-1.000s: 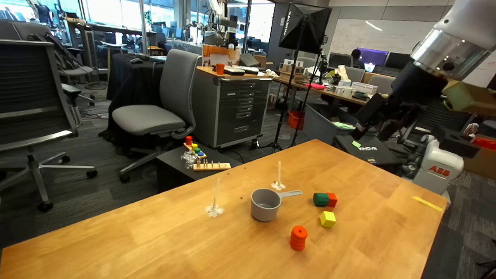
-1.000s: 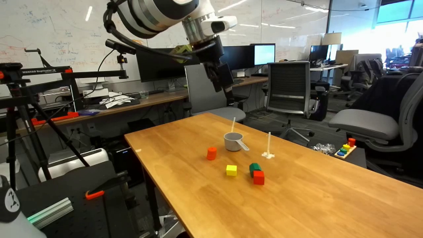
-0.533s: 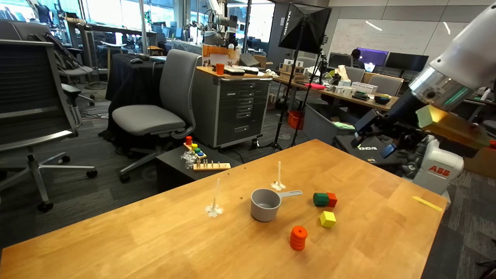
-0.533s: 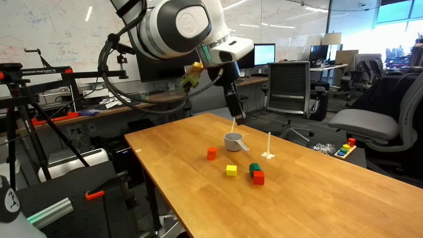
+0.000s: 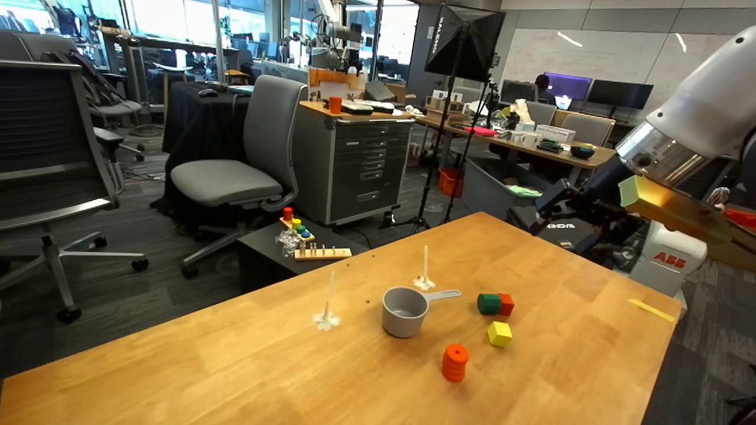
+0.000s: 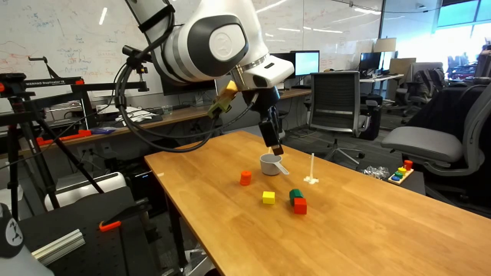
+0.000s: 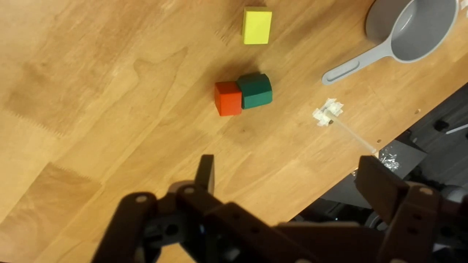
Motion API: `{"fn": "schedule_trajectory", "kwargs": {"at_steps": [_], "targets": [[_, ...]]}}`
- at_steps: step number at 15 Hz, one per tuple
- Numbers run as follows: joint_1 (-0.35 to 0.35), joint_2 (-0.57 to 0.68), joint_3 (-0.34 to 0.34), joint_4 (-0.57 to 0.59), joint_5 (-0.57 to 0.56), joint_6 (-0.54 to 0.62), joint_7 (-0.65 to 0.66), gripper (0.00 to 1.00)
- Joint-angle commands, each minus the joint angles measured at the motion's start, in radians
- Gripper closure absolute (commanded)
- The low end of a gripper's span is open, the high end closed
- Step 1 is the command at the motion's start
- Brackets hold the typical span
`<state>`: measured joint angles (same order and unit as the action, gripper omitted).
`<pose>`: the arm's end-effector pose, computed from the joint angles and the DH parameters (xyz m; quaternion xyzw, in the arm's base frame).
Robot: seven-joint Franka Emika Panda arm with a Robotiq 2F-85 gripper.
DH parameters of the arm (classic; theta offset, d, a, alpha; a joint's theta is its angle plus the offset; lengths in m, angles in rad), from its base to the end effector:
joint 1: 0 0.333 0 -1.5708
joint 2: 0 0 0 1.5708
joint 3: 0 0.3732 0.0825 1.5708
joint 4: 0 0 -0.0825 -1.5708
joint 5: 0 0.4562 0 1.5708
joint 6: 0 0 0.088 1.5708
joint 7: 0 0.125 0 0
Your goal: Place the yellow, green and orange blocks inside the grey measuring cup
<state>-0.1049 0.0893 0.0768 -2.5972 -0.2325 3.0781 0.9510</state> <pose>0.5175 0.0043 0.2412 -0.9123 0.3599 -0.1853 0.0626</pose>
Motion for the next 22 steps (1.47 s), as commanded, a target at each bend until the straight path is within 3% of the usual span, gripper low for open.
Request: {"fn": "schedule_trajectory", "kwargs": {"at_steps": [1, 10, 11, 15, 22], "targets": [[0.001, 0.015, 0.005, 0.013, 0.007, -0.003, -0.001, 0.00], [0.015, 0.255, 0.039, 0.104, 0.080, 0.002, 0.047, 0.00], [0.081, 0.275, -0.008, 0.115, 0.201, 0.000, -0.042, 0.00], [0.094, 0.373, -0.001, 0.183, 0.348, 0.002, -0.114, 0.00], [0.172, 0.512, -0.036, 0.312, 0.445, -0.027, -0.181, 0.00]]}}
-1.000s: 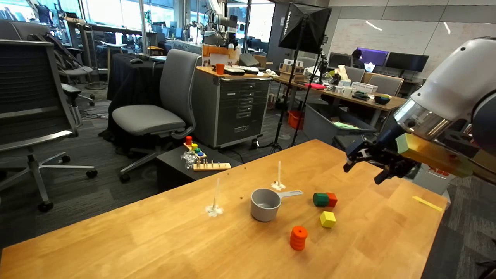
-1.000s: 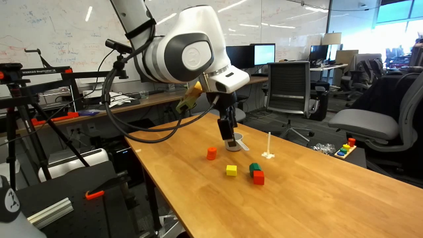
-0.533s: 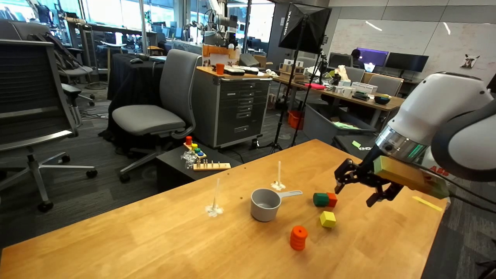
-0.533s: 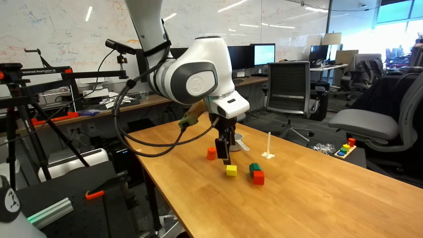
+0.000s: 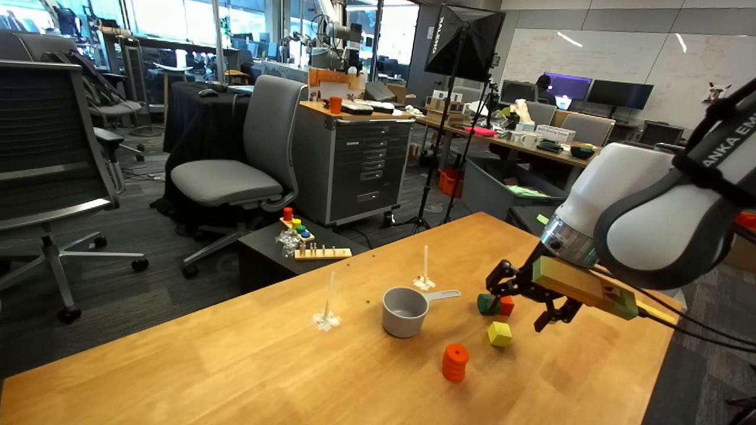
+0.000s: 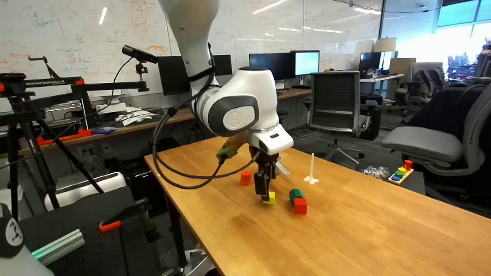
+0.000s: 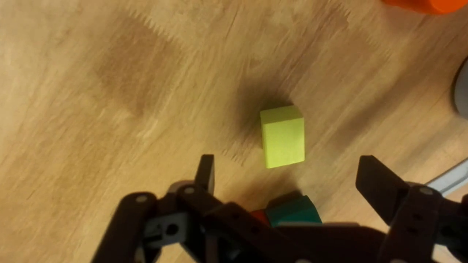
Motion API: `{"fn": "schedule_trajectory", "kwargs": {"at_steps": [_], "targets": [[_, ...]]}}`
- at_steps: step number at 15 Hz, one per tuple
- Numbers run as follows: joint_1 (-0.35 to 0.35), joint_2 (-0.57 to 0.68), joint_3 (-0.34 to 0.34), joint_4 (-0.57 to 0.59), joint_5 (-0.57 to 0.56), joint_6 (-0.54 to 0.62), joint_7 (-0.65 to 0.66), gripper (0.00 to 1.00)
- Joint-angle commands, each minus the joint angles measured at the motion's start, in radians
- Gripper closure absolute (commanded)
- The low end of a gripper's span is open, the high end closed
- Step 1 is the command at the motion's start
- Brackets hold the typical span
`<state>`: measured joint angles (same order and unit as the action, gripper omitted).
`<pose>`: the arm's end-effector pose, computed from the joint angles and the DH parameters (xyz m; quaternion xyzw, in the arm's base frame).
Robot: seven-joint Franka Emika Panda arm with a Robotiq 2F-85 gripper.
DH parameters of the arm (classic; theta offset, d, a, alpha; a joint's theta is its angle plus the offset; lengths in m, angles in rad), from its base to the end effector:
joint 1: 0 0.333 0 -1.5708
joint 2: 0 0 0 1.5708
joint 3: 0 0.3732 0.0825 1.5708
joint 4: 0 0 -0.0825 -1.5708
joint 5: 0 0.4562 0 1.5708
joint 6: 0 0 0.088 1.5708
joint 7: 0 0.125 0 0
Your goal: Place the yellow, green and orange blocks inside the grey measuring cup
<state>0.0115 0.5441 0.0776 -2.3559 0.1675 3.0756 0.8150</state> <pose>0.5593 0.0406 0.0788 -0.8951 0.4362 -0.0637 0.0669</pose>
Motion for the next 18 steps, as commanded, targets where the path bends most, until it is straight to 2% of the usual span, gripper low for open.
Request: {"fn": "schedule_trajectory", "kwargs": {"at_steps": [1, 6, 7, 9, 12, 16, 18], "targets": [[0.067, 0.075, -0.044, 0.087, 0.048, -0.028, -0.053, 0.00], [0.096, 0.142, -0.060, 0.148, 0.052, -0.048, -0.080, 0.02], [0.101, 0.150, -0.064, 0.155, 0.054, -0.048, -0.084, 0.26], [0.099, 0.160, -0.066, 0.164, 0.056, -0.045, -0.099, 0.29], [0.094, 0.152, -0.072, 0.153, 0.062, -0.037, -0.114, 0.55], [0.082, 0.124, -0.069, 0.127, 0.088, -0.029, -0.129, 0.84], [0.080, 0.121, -0.066, 0.125, 0.103, -0.027, -0.134, 0.88]]}}
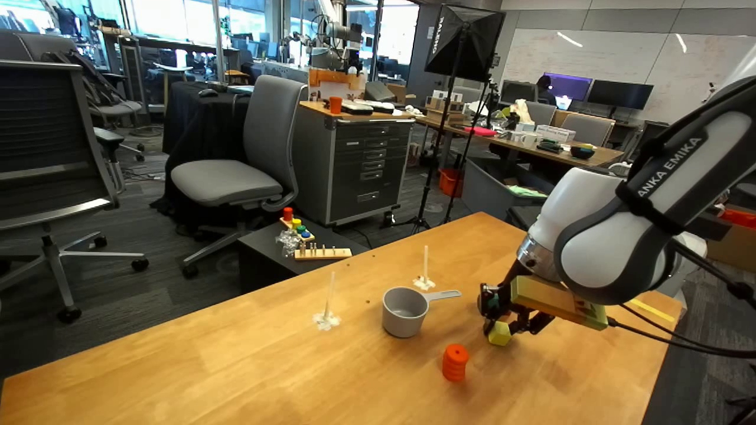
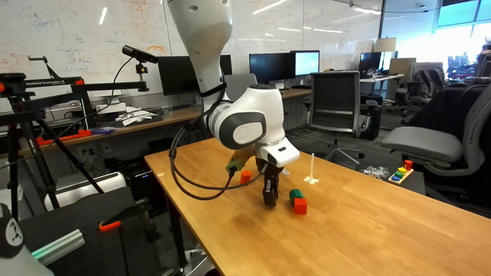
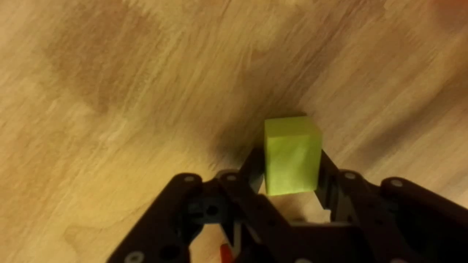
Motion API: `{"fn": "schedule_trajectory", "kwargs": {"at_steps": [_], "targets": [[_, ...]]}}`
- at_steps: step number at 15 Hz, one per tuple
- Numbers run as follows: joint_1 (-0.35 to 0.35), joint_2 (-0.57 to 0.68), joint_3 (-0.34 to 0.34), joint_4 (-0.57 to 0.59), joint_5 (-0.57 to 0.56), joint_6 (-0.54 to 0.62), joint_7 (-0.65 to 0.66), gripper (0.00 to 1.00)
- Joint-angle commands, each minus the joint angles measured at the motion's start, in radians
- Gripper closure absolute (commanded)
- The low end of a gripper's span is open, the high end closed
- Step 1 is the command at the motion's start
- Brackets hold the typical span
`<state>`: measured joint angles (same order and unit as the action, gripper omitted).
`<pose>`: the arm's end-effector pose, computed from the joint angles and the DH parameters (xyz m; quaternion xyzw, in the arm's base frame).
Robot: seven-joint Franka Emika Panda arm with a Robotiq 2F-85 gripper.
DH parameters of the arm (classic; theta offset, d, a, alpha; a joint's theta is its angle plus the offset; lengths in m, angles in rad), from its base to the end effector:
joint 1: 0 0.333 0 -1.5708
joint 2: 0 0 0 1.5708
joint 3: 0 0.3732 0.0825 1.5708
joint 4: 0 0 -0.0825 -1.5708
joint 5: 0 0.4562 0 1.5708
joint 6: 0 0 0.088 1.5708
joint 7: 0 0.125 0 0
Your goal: Place the yellow, green and orange blocks inside the grey measuring cup
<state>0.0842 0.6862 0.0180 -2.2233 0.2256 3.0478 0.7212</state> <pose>0.5866 0.0441 0.0322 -0.9093 0.4099 -0.0529 0.0490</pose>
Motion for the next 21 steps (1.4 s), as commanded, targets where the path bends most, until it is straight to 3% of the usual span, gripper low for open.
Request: {"fn": "schedule_trajectory", "kwargs": {"at_steps": [1, 7, 13, 18, 21], "targets": [[0.002, -0.020, 0.000, -0.006, 0.052, -0.001, -0.042, 0.88], [0.005, -0.086, 0.026, -0.046, 0.097, 0.007, -0.031, 0.88], [0.043, -0.276, 0.037, -0.131, 0.137, 0.066, -0.021, 0.88], [0.078, -0.341, 0.016, -0.093, 0.131, 0.065, -0.004, 0.88], [0.143, -0.328, -0.033, -0.040, 0.083, 0.064, 0.054, 0.88]]}}
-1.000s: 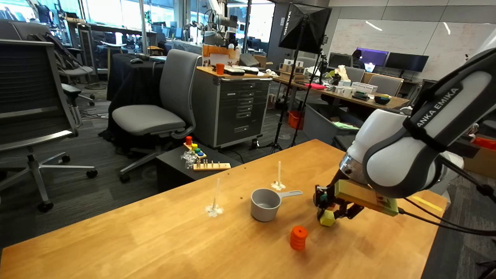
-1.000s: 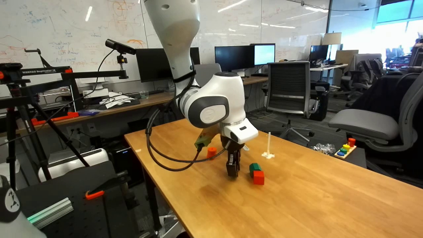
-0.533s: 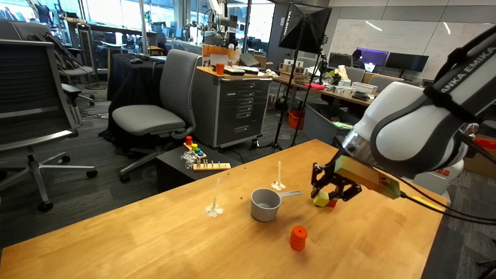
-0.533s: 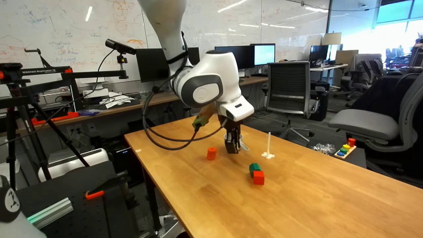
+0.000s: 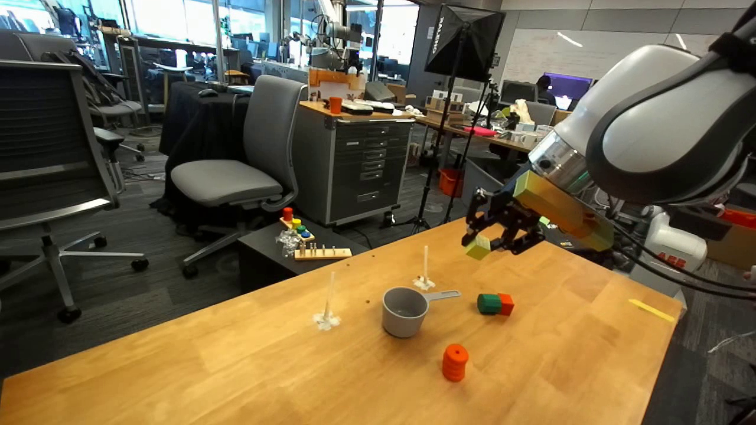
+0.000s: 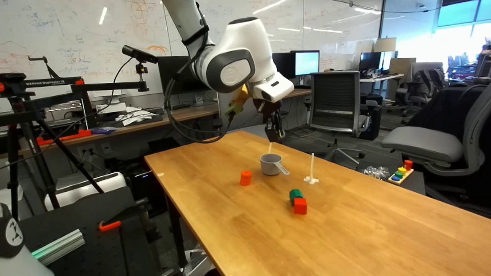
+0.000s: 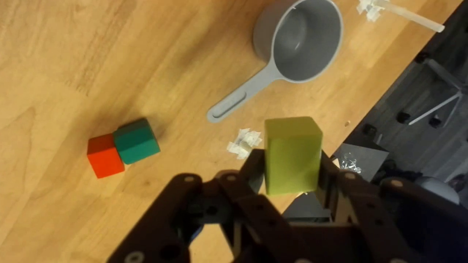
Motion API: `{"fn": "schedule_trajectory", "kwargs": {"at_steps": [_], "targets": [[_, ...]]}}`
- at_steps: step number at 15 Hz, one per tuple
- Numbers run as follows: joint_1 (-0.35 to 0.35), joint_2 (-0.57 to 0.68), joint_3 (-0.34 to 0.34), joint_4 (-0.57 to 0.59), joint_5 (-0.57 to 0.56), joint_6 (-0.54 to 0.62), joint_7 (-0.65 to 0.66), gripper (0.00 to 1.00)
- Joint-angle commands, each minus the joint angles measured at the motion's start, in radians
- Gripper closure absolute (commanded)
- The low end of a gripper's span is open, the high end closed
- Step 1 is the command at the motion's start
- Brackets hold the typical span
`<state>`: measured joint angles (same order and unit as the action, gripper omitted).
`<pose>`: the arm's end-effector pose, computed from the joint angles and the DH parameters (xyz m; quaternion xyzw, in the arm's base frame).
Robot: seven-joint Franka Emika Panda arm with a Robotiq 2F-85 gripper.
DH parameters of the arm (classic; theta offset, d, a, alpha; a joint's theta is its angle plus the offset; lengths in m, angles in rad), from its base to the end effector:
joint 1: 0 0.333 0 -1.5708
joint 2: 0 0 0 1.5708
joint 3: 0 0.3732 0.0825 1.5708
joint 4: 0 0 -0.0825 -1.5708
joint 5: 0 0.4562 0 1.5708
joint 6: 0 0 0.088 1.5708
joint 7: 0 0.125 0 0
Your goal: Place the yellow, green and orange blocks inside the grey measuring cup
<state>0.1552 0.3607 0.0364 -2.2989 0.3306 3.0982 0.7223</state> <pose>0.6159 0.0923 0.2090 -0.8862 0.4081 -0.1703 0.1380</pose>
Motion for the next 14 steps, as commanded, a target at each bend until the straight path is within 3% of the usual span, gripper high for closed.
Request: {"fn": "schedule_trajectory", "kwargs": {"at_steps": [1, 6, 14], "targets": [[0.101, 0.011, -0.072, 0.064, -0.031, 0.010, 0.070, 0.88], [0.226, 0.072, -0.155, 0.190, -0.057, -0.008, 0.144, 0.88], [0.311, 0.190, -0.234, 0.316, -0.050, -0.025, 0.176, 0.88]]}}
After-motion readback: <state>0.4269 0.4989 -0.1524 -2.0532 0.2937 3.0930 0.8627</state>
